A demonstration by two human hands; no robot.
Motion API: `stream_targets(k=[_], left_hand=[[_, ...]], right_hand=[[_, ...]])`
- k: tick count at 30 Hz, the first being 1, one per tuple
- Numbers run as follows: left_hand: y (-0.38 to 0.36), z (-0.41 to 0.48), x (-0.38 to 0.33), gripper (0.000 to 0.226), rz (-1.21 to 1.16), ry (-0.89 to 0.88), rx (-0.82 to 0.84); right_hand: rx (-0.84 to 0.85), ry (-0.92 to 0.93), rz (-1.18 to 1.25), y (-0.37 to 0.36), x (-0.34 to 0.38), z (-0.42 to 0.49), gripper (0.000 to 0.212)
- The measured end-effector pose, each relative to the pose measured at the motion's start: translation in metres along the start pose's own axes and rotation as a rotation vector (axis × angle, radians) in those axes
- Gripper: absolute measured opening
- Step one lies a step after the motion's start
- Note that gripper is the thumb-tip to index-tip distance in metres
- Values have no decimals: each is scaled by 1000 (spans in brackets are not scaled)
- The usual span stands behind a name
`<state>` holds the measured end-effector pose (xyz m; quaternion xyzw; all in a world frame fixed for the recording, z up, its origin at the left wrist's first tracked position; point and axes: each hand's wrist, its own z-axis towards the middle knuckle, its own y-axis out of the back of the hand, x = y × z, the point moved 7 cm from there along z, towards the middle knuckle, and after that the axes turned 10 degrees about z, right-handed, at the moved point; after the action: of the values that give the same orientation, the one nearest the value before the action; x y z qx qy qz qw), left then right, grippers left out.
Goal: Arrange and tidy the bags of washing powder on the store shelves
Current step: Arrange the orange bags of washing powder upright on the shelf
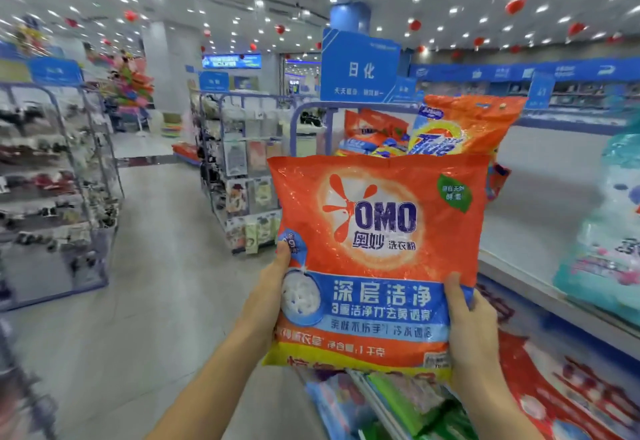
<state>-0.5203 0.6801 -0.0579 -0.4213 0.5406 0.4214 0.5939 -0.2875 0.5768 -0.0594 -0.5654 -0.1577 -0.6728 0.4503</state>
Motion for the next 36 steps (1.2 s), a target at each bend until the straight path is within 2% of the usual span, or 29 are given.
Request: stream_targets(k=[5,9,16,22,25,29,33,36], left_hand=[[50,80,10,55,-22,-15,-14],[67,148,24,60,126,-49,27],[69,309,0,54,186,-243,-39],[66,436,-11,48,252,-343,-80],[49,504,-16,47,278,-363,27],[19,594,-16,32,259,-356,191],[-14,676,-15,30,239,-275,394],[-35,722,-26,28,190,-246,472]], right_hand=[[-2,37,-6,-67,-33,63,40],[9,30,38,-111,-64,127,36],[-17,43,49,-173,-99,257,44],[-88,39,44,-204,-120,351,34],[-138,65,1,-211,-125,394,32],[-279,91,-108,-211,-134,443,31],[-440,108,-174,-215,-143,482,34],[-553,126,-210,-223,-146,509,39]])
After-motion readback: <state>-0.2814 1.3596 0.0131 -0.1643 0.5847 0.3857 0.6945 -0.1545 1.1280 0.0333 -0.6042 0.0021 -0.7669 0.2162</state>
